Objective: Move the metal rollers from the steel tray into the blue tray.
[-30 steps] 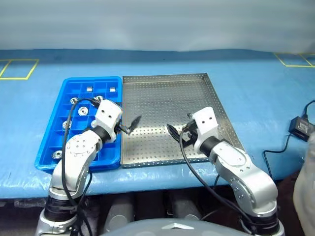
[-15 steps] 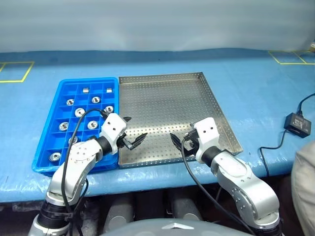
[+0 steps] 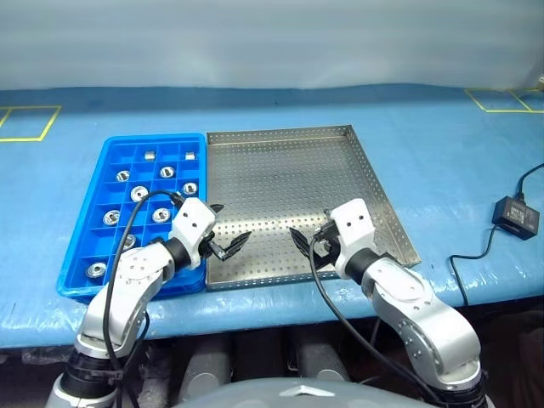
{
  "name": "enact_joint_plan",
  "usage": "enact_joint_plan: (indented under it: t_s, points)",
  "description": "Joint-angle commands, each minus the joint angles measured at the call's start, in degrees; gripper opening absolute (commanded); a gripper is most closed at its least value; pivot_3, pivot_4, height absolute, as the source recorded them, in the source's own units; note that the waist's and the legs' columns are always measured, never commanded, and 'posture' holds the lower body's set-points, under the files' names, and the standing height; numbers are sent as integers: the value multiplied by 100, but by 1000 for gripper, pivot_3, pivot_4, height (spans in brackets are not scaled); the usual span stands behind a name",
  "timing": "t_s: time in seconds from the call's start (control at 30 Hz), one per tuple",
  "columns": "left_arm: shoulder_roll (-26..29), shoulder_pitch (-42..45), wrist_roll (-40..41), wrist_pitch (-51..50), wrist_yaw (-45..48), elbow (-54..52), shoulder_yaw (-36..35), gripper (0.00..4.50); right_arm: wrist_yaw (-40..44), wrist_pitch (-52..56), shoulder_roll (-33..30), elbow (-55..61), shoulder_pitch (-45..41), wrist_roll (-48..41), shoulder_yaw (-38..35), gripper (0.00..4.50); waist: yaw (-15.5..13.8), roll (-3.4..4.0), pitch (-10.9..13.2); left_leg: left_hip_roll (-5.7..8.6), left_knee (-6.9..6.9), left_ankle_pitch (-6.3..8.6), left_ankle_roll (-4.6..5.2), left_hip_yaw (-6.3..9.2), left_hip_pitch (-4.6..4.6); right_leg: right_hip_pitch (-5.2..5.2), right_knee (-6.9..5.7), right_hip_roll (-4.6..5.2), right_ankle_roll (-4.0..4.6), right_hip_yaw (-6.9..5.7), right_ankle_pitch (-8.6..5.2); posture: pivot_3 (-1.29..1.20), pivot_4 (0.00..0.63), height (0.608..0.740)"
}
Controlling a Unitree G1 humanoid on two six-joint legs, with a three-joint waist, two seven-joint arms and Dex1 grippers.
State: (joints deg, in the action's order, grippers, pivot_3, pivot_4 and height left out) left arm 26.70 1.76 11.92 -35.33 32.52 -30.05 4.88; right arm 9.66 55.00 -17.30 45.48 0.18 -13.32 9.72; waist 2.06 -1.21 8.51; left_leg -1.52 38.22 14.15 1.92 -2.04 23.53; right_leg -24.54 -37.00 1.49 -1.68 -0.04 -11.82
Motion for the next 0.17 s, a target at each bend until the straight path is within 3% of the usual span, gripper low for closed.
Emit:
enact_joint_plan:
  t_s: [0.03,0.17]
  points:
    - [49,14,81,142,-7,-157,-140,4481,24,-162,5,109,-79,23,0,4500,1,0,0,0,0,0,0,0,0,0,0,0,0,0,0,-62,150,740]
    - [64,-20,102,128,-43,-146,-189,4481,152,-135,-60,114,-78,-33,77,4500,-1,0,0,0,0,0,0,0,0,0,0,0,0,0,0,-56,150,740]
